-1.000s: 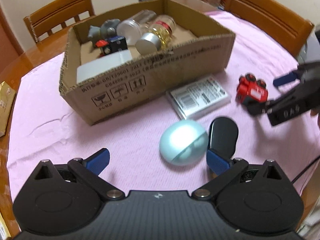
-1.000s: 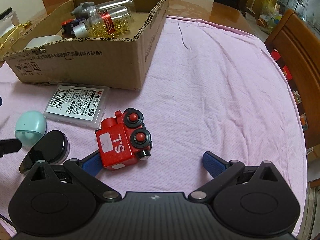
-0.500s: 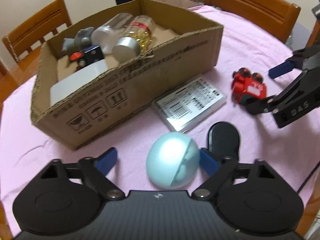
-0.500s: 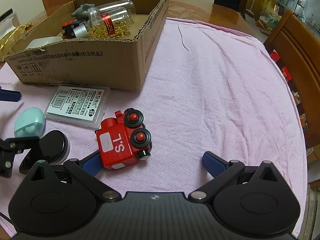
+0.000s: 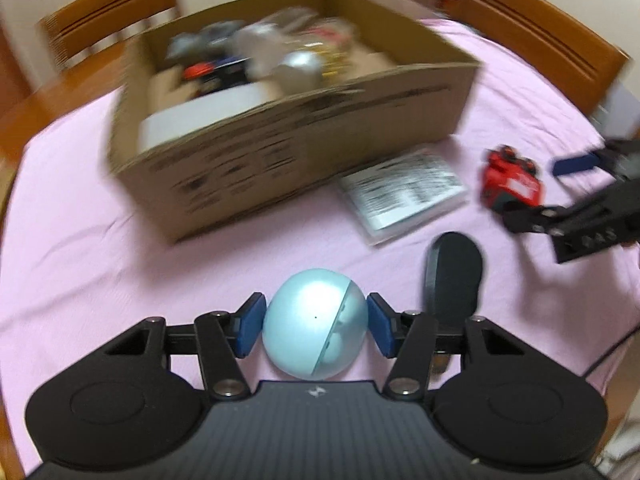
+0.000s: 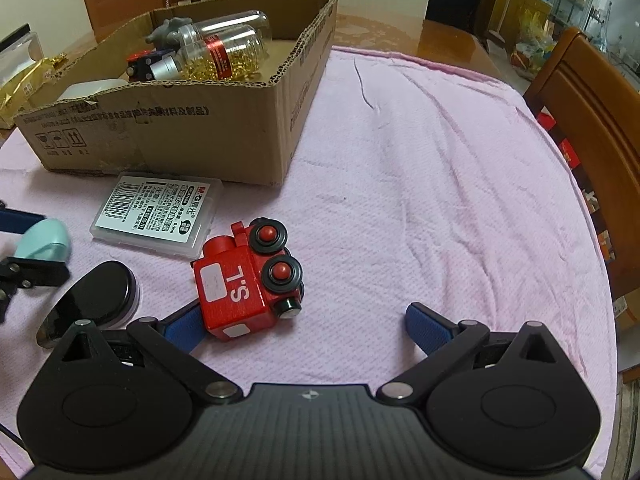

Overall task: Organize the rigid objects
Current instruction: 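Grasp the light-blue egg case with the left gripper while the right gripper grasps the red S.L train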

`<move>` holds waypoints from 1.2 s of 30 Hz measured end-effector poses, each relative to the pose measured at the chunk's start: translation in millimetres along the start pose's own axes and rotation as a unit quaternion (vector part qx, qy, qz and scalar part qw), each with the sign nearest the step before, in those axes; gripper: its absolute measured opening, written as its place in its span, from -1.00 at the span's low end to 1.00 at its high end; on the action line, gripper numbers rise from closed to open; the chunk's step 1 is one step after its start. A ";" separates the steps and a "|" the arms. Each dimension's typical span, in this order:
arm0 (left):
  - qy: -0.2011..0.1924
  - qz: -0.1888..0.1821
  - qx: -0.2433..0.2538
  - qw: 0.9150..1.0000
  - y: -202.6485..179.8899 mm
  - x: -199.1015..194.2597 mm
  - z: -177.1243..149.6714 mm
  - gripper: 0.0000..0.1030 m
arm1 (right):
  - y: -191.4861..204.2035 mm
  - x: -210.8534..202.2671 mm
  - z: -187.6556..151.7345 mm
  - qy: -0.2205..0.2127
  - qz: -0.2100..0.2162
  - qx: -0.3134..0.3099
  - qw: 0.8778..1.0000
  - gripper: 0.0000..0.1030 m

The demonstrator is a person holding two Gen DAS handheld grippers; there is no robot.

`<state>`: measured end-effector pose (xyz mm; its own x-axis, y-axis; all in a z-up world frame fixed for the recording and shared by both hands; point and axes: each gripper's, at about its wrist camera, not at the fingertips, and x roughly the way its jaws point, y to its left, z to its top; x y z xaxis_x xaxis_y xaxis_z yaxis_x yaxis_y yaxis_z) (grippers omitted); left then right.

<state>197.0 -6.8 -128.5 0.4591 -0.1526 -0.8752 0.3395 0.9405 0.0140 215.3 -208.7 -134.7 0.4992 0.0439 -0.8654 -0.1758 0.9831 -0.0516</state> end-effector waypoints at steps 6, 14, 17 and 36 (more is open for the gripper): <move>0.002 0.035 -0.069 0.997 17.0 -6.2 -11.2 0.07 | -0.6 -0.6 -0.5 -0.007 -0.001 0.000 1.000 1.00; -0.002 0.034 -0.064 0.997 19.4 -7.9 -16.6 0.13 | -11.1 2.0 10.0 0.014 -0.006 -0.027 1.000 1.00; -0.001 0.033 -0.062 0.998 20.0 -7.5 -16.1 0.19 | -2.0 0.6 12.8 0.008 -0.007 -0.079 0.997 0.98; 0.007 -0.002 -0.019 1.000 12.3 -11.4 -19.3 0.16 | 26.2 -2.0 25.8 0.041 0.093 -0.167 0.981 0.27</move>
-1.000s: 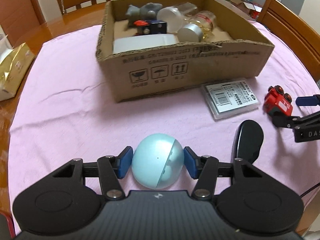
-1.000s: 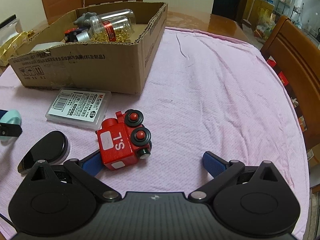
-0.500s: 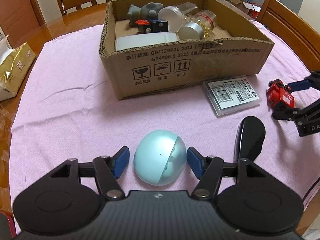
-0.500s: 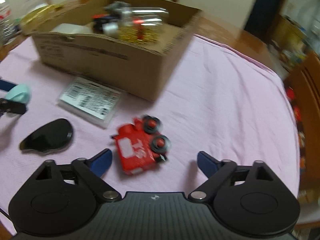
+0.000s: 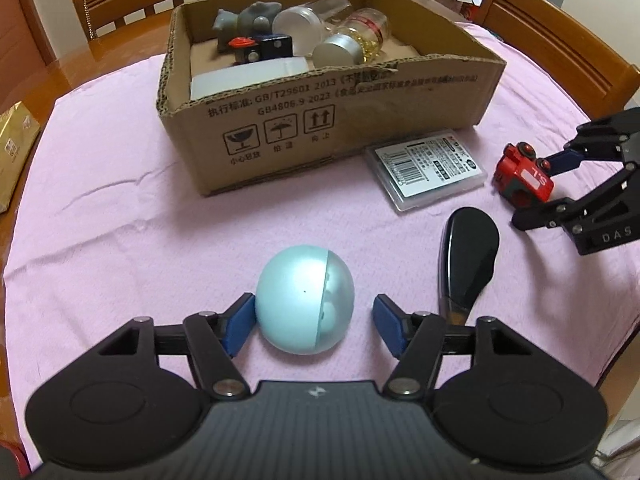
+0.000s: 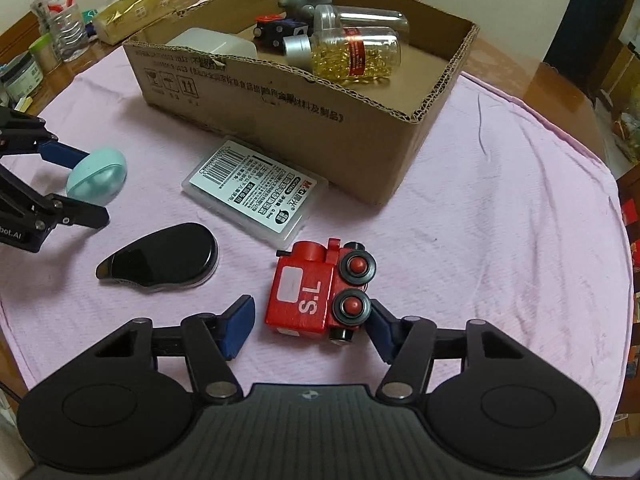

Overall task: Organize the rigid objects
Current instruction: 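Grasp the light-blue egg case with the left gripper while the right gripper grasps the red S.L train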

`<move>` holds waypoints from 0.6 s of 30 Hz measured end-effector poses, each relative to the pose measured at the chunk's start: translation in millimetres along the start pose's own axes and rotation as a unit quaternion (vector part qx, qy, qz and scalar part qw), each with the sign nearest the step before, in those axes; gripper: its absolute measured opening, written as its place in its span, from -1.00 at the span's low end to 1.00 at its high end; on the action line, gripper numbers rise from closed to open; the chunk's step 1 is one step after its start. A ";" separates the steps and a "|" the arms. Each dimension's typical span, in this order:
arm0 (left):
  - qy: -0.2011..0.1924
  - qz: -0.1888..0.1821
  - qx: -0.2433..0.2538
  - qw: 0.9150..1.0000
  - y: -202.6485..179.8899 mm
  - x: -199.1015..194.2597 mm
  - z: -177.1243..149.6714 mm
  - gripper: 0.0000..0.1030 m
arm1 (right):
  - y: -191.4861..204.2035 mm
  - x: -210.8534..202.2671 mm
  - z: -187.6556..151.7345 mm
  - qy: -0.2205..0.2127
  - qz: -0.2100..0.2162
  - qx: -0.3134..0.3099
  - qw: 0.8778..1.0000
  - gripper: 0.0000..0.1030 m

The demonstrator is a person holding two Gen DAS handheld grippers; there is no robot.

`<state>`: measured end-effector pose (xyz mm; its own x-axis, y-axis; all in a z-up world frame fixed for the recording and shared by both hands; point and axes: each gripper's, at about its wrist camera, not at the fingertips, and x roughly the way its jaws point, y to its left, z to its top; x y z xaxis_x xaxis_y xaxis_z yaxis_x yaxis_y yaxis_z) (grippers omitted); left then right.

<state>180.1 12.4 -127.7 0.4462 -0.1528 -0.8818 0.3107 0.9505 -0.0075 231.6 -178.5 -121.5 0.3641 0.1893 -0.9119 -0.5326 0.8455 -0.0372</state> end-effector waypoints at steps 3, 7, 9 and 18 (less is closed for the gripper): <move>0.000 0.001 0.010 1.000 4.3 1.4 2.2 0.13 | -2.8 0.9 1.5 -0.007 0.004 0.018 1.000 0.27; 0.004 -0.011 0.040 0.999 6.9 3.2 4.9 0.13 | -2.9 1.5 3.6 -0.010 -0.002 0.015 1.000 0.27; 0.005 -0.016 0.050 0.999 6.8 4.2 6.2 0.13 | -2.4 2.5 3.8 -0.012 -0.003 0.015 1.000 0.27; 0.006 -0.019 0.058 0.998 2.7 5.3 9.5 0.06 | 0.3 5.5 4.5 -0.019 -0.013 0.020 1.000 0.23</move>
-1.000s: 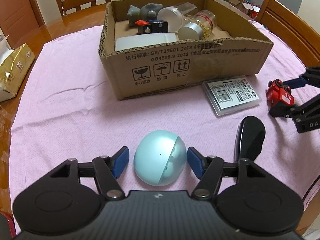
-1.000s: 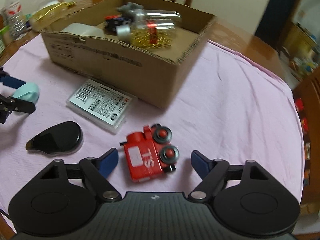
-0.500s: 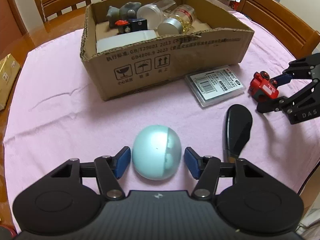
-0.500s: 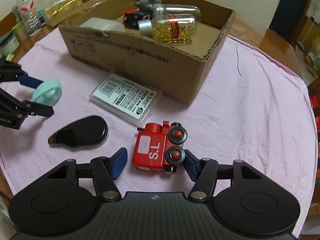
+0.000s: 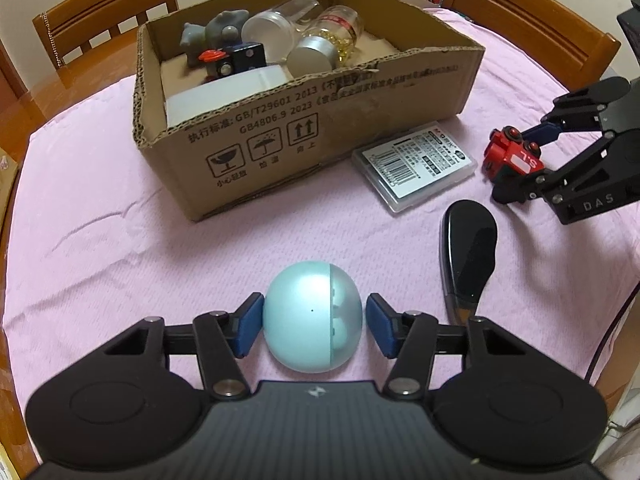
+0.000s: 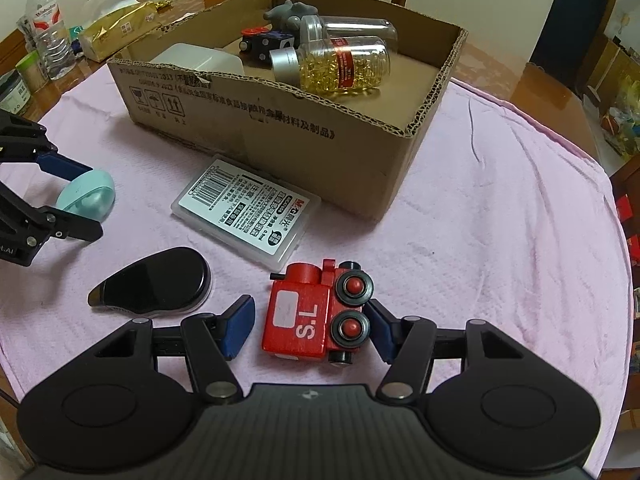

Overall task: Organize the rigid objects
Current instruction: 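Grasp the light-blue egg case with the left gripper while the right gripper grasps the red S.L train, then carry the egg case and red train into the box and release them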

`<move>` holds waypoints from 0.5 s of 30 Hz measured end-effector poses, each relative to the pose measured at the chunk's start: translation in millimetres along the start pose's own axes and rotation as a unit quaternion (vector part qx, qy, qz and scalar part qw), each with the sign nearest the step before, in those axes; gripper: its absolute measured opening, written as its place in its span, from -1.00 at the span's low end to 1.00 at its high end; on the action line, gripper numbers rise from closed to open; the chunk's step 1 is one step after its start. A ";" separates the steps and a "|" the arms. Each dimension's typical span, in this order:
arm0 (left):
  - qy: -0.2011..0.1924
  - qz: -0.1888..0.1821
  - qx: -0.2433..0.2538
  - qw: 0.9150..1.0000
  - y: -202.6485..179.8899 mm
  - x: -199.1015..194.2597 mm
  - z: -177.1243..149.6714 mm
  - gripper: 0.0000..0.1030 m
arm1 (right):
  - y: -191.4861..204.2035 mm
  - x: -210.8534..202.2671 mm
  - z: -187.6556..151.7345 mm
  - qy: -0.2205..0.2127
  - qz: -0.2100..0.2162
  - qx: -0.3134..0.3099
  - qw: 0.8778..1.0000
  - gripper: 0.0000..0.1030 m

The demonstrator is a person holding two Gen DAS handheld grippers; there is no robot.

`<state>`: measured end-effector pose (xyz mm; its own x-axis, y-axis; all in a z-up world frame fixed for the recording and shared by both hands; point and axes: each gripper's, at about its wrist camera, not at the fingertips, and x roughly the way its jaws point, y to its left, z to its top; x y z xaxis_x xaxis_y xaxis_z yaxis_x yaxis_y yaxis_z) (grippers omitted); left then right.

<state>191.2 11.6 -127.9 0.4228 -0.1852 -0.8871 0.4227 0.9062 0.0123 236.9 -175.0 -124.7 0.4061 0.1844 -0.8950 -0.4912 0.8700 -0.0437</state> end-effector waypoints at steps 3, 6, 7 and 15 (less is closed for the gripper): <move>0.001 -0.001 0.001 1.000 -0.2 -0.5 0.4 0.01 | -0.4 0.7 1.1 0.000 -0.003 0.001 1.000 0.08; 0.000 0.000 0.002 1.000 -0.5 0.2 0.8 0.01 | -1.6 -1.8 0.0 0.000 -0.005 -0.001 1.000 0.07; 0.000 0.000 0.000 1.000 -0.3 0.4 0.4 0.01 | -1.6 -1.8 0.0 0.000 -0.005 -0.001 1.000 0.07; 0.008 -0.003 0.002 1.000 -2.2 -0.1 1.7 0.00 | -0.6 -1.7 0.5 0.000 -0.009 -0.007 1.000 0.06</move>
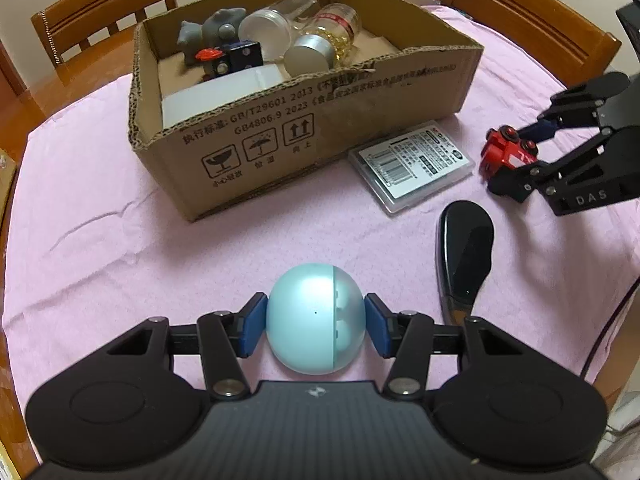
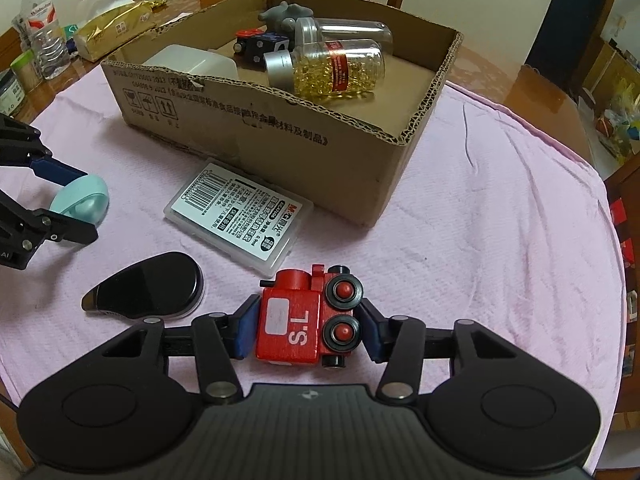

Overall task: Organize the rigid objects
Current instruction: 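Carry the egg case and red train into the box and release them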

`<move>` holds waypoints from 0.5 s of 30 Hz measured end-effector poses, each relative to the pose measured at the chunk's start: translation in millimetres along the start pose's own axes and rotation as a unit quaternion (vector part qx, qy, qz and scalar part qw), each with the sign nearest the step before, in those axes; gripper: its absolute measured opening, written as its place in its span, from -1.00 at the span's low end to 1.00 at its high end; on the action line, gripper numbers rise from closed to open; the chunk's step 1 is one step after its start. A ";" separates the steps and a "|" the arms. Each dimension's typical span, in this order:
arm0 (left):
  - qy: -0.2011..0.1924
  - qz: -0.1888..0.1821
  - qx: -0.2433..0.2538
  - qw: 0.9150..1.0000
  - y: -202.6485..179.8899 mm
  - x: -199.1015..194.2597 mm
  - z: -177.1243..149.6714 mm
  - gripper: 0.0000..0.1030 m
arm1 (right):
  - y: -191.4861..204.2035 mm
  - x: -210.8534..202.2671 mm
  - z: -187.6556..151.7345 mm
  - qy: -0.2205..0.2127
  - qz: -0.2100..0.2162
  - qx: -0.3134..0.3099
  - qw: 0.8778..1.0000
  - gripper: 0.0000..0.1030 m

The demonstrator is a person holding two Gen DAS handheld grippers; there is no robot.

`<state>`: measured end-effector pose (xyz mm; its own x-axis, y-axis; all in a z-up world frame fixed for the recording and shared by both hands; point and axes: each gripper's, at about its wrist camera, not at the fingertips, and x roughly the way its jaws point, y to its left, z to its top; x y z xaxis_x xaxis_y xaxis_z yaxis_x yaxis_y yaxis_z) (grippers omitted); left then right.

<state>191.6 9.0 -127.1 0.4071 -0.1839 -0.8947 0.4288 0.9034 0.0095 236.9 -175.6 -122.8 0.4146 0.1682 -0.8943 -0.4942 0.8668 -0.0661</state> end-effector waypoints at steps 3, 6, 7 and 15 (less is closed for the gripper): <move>0.003 -0.002 0.007 1.000 -2.8 -2.4 0.5 0.00 | 2.7 -1.7 1.3 0.001 -0.011 -0.008 1.000 0.06; 0.005 -0.003 0.015 1.000 -5.2 -7.7 2.2 0.00 | 2.1 -6.7 2.7 0.000 -0.006 -0.008 1.000 0.06; 0.004 -0.004 0.016 1.000 -5.7 -10.3 3.2 0.00 | 2.0 -9.1 3.0 0.000 -0.004 -0.010 1.000 0.06; -0.004 -0.011 0.033 0.999 -9.5 -37.9 19.1 0.00 | -0.9 -32.3 6.5 -0.004 0.001 -0.029 1.000 0.06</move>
<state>187.5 0.0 -84.8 0.4027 -0.2062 -0.8918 0.4899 0.8715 0.0198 228.9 -178.8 -91.0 0.4205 0.1733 -0.8906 -0.5384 0.8378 -0.0912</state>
